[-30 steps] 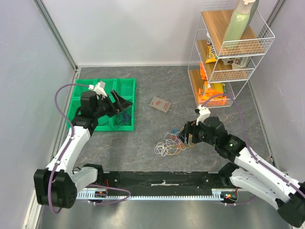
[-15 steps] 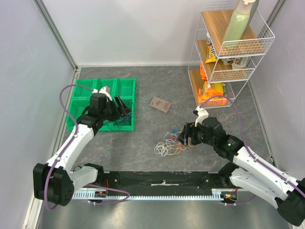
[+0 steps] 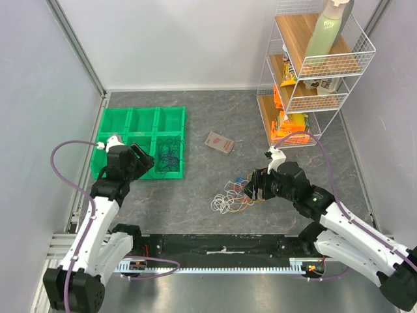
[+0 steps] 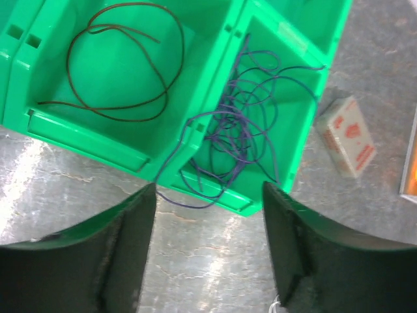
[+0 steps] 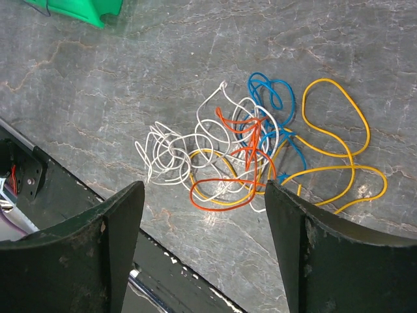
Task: Untangle the cables
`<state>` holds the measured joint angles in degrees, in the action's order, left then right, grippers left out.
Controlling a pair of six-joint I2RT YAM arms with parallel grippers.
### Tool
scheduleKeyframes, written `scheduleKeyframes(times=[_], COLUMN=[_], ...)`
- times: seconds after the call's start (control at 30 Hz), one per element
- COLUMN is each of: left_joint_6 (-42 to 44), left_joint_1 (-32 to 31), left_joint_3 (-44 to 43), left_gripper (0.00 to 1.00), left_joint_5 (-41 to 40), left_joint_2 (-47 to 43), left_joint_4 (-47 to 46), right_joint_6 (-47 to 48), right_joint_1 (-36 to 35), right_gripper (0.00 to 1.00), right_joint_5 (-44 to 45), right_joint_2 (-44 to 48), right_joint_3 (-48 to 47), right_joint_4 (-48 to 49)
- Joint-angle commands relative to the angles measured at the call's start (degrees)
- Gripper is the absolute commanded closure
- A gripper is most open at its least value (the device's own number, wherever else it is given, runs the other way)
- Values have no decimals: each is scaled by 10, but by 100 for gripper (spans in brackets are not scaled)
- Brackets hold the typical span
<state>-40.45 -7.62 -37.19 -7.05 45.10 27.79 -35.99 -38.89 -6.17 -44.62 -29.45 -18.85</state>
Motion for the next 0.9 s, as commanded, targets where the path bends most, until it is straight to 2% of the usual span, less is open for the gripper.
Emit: scheduleKeyframes(times=[0.0,0.07,0.13,0.17,0.23,0.5,0.57,0.73,0.87], left_joint_6=[29,35,33,31,31,26,23,15,21], left_joint_1=[31,33,35,34,36,37,37,37,37], left_joint_3=[24,37,48,53,58,67,74,72,66], left_gripper=[39,50,80,84,82,56,53,60,81], left_joint_5=[54,60,52,47,42,18,13,11,21], left_joint_2=[30,33,38,39,51,57,53,81,95], left_joint_4=[-48,-59,-61,-62,-64,-49,-52,-74,-96], right_joint_6=[4,3,3,3,5,17,20,27,30], right_joint_1=[-1,-2,-2,-2,-2,-1,0,-2,-1], right_gripper=[18,18,18,18,17,17,17,17,16], right_joint_5=[-4,-2,2,5,6,3,0,-6,-9], right_joint_2=[22,30,37,40,40,21,16,2,-7], right_joint_3=[0,3,5,6,4,-11,-13,-17,-17], right_joint_4=[15,12,13,12,13,14,16,25,32])
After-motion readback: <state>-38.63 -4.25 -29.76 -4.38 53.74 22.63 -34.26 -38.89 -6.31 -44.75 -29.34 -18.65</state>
